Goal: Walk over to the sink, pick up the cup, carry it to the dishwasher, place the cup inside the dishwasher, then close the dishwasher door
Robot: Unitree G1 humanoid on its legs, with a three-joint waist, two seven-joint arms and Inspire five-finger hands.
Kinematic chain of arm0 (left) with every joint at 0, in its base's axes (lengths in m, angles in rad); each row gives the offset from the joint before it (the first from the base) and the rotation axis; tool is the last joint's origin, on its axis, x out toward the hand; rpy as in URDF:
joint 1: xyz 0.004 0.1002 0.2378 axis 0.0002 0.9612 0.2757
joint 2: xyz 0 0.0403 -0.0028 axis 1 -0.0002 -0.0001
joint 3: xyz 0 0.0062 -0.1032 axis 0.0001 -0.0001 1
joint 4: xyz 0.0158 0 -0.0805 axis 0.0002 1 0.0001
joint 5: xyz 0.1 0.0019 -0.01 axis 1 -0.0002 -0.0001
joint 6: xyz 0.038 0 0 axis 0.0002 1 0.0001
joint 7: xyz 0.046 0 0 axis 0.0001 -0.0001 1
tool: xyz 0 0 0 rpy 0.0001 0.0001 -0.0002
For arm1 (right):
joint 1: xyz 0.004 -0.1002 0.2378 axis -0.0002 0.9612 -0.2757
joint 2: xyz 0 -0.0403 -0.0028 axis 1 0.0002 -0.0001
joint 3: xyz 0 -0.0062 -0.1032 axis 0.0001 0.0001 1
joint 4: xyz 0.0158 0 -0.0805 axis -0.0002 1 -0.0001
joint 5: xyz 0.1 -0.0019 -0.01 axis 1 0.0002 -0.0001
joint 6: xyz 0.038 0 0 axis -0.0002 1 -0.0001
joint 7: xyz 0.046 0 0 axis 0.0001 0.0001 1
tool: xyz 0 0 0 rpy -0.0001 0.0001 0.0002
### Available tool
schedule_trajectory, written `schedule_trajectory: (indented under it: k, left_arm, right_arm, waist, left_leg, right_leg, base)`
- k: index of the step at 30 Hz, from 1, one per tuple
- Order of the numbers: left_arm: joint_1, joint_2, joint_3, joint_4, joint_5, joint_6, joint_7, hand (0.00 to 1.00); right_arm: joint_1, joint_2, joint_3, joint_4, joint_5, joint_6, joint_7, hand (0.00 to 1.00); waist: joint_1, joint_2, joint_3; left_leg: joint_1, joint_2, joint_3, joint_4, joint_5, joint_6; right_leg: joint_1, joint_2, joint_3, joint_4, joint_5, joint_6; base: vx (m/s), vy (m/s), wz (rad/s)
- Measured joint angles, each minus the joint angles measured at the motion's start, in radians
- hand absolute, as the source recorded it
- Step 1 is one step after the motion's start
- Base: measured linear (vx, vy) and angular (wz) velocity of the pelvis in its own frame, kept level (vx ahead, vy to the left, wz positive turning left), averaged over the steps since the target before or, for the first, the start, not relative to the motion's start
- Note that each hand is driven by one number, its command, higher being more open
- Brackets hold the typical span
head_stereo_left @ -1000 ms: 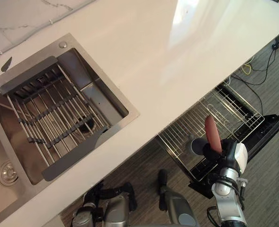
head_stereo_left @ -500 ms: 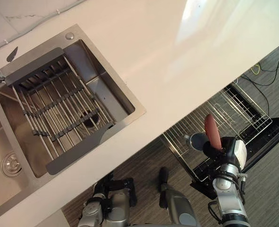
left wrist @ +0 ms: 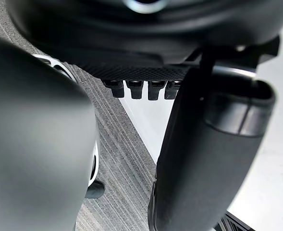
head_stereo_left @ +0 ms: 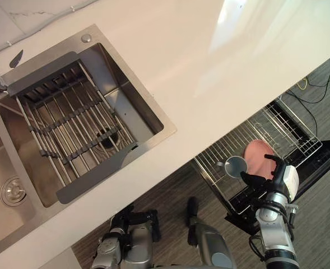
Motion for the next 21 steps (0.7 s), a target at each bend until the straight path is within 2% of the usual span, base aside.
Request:
schedule_trajectory:
  k: [8,15,21]
  left_arm:
    - [0.003,-0.001,0.001,-0.001,0.000,-0.002,0.000,1.00]
    - [0.035,-0.001,0.035,-0.005,-0.001,-0.005,0.001,1.00]
    - [0.050,-0.001,0.065,-0.004,-0.002,0.021,0.001,1.00]
  right_arm:
    - [0.034,0.008,-0.017,-0.169,-0.001,-0.012,-0.041,1.00]
    - [0.129,0.083,-0.050,-0.398,0.022,-0.103,-0.078,1.00]
    - [0.205,0.147,-0.060,-0.449,0.104,-0.124,-0.063,1.00]
  waist:
    - [-0.003,-0.002,0.000]
    - [-0.023,-0.026,-0.011]
    - [-0.043,-0.042,-0.026]
  left_leg:
    - [0.025,-0.007,0.011,-0.024,0.001,0.001]
    - [0.083,-0.018,0.026,-0.074,0.010,-0.001]
    - [0.127,-0.015,0.045,-0.093,0.012,-0.003]
  right_leg:
    - [0.019,0.000,0.013,-0.021,0.007,0.003]
    - [0.064,0.000,0.020,-0.054,0.011,0.005]
    - [0.095,0.005,0.027,-0.063,0.010,0.005]
  base:
    - [0.01,0.000,-0.03]
    - [0.01,0.001,-0.02]
    - [0.00,-0.007,-0.07]
